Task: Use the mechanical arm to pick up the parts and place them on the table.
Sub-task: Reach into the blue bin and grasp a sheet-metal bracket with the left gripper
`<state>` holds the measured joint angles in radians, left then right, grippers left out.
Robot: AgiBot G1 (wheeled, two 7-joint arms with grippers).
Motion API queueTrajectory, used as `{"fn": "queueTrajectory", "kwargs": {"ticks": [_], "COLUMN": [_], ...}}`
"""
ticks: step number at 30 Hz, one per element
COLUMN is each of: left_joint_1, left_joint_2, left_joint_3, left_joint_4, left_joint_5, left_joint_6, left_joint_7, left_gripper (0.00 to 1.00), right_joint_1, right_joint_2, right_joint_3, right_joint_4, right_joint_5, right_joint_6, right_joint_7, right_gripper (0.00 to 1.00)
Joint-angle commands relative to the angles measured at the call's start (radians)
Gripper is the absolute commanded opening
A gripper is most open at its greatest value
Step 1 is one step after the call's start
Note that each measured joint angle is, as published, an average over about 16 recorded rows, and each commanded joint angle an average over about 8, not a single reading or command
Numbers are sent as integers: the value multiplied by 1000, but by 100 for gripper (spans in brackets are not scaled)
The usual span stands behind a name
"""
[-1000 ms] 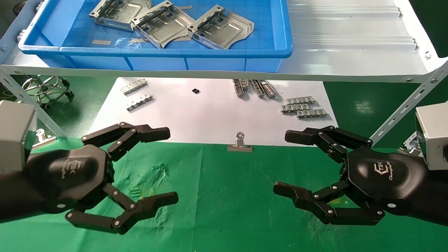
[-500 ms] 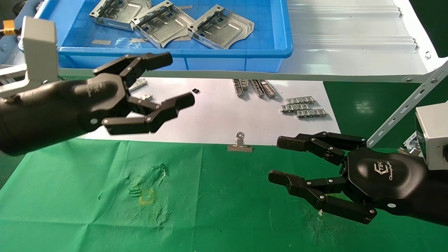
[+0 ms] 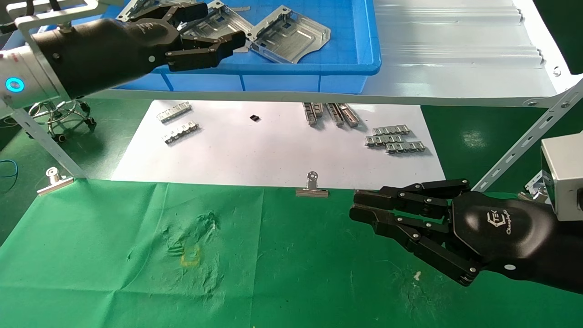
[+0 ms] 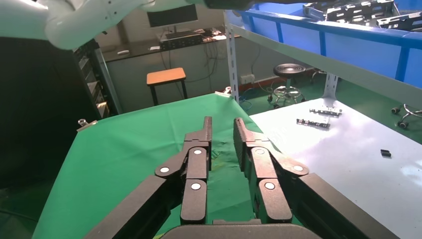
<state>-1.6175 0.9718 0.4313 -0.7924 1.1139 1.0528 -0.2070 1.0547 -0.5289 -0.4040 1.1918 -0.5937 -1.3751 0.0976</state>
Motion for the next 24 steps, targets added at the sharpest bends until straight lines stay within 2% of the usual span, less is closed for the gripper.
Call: {"fn": "queueTrajectory", "kwargs": {"ticks": [1, 10, 16, 24], "left_joint_1": [-50, -251, -341, -398], "left_joint_2": [18, 104, 169, 226], "left_joint_3": [20, 74, 93, 102], "left_joint_4": [59, 378, 546, 672], "left_joint_5": [35, 140, 195, 221], "left_joint_6": [2, -5, -127, -229], "left_joint_7": [8, 124, 210, 269], "left_gripper": [100, 100, 100, 100], "right_joint_1": [0, 0, 0, 0], "right_joint_2": [0, 0, 0, 0], "right_joint_3": [0, 0, 0, 0], "right_joint_4": [0, 0, 0, 0], "right_joint_5": [0, 0, 0, 0], "right_joint_6": [0, 0, 0, 0], "right_joint_7": [0, 0, 0, 0], "right_gripper": [0, 0, 0, 0]}}
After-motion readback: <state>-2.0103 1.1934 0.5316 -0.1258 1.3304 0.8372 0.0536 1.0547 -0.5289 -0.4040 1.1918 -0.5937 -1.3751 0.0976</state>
